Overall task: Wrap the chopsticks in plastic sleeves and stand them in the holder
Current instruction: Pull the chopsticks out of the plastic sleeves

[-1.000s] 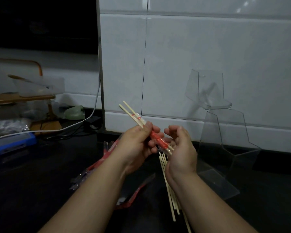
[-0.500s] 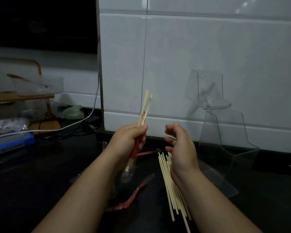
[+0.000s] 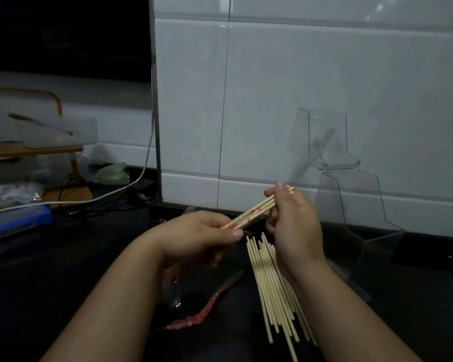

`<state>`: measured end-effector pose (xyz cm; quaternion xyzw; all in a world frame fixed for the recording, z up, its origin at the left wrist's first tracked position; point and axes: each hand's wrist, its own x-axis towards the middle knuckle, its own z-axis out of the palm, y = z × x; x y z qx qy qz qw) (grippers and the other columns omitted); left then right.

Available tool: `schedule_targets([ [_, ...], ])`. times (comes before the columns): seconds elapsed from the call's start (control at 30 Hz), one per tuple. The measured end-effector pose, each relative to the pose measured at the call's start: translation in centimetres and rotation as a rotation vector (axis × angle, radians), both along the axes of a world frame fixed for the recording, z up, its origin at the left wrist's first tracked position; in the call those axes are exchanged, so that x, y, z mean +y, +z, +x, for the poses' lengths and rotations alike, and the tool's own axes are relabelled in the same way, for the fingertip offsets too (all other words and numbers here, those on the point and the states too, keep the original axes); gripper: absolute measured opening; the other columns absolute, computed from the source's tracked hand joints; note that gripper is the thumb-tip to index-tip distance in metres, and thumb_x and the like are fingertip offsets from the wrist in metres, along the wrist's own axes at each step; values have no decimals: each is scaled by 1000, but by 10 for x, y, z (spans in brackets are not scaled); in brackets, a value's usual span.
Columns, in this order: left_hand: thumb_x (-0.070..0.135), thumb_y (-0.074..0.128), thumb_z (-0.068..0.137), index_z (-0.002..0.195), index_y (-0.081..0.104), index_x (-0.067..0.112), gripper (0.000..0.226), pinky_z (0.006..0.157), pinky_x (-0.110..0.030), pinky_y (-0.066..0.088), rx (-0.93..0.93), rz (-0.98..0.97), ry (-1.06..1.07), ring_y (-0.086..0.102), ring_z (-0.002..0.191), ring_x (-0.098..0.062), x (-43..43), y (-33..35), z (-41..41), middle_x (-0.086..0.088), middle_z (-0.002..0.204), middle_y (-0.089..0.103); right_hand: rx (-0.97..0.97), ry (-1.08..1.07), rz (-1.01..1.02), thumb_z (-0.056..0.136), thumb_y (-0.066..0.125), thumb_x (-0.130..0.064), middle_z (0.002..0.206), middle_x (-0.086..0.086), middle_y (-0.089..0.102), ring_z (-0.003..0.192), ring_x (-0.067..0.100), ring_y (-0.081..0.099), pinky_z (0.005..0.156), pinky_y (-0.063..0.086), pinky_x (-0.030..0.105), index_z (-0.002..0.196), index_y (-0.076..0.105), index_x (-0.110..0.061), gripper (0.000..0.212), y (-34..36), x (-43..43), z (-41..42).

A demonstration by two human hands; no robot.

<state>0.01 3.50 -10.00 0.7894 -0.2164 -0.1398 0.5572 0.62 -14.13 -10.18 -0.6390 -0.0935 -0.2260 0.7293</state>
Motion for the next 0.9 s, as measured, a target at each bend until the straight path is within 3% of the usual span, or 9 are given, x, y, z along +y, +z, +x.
schedule_targets([
  [0.1,61,71,69,73,67,26,35,62,-31,40,-148,159,141,50,61,-14,11,-1,7,1,66,55,-66,-102,-45,102,46,-38,60,-13,51,62,7,47,61,38,30,84,67,-25,31,-1,0,-2],
  [0.17,66,67,63,77,66,24,45,67,-32,38,-220,181,219,49,64,-9,12,-4,12,7,66,53,-124,-175,-12,102,45,-41,65,-13,52,66,8,48,63,39,31,87,66,-26,30,2,-2,-5],
  [0.23,63,67,68,82,65,20,45,70,-32,38,-278,164,244,48,67,-8,12,-4,14,6,69,53,-216,-250,28,99,44,-47,67,-10,50,66,12,47,61,40,32,86,65,-29,31,7,-6,-10],
  [0.33,46,69,83,86,65,17,30,73,-31,41,-336,118,252,53,73,-9,11,-5,15,-11,78,62,-321,-240,82,93,46,-48,62,-7,47,59,11,44,54,39,26,83,63,-27,29,10,-7,-17],
  [0.47,36,73,87,86,65,13,25,68,-28,40,-353,133,228,50,67,-6,4,-3,11,4,70,55,-196,-108,-33,99,53,-37,58,-4,61,55,6,56,56,45,22,70,65,-17,38,11,0,-15],
  [0.57,39,75,84,87,68,18,23,73,-31,49,-338,301,291,59,70,-7,6,-5,14,3,74,65,-186,-248,61,99,45,-44,56,-3,61,58,17,61,59,50,33,64,63,-19,47,12,-5,-17],
  [0.7,56,69,83,86,70,20,36,83,-36,51,-221,709,338,65,83,-15,6,-7,13,-3,87,69,-303,-407,134,102,40,-40,54,-12,52,56,4,50,55,42,20,69,59,-24,41,18,-14,-19],
  [0.83,59,72,78,74,65,17,43,67,-35,48,-126,822,224,62,70,-18,-6,-4,1,-2,74,64,-342,-450,64,103,39,-35,55,-14,51,56,2,49,57,40,18,70,58,-23,40,15,-12,-18],
  [0.9,60,74,75,79,69,14,46,68,-35,50,-103,889,172,64,71,-20,-13,-3,-2,-5,78,68,-378,-466,40,103,39,-32,56,-15,52,56,2,49,57,39,16,70,57,-23,39,14,-11,-16],
])
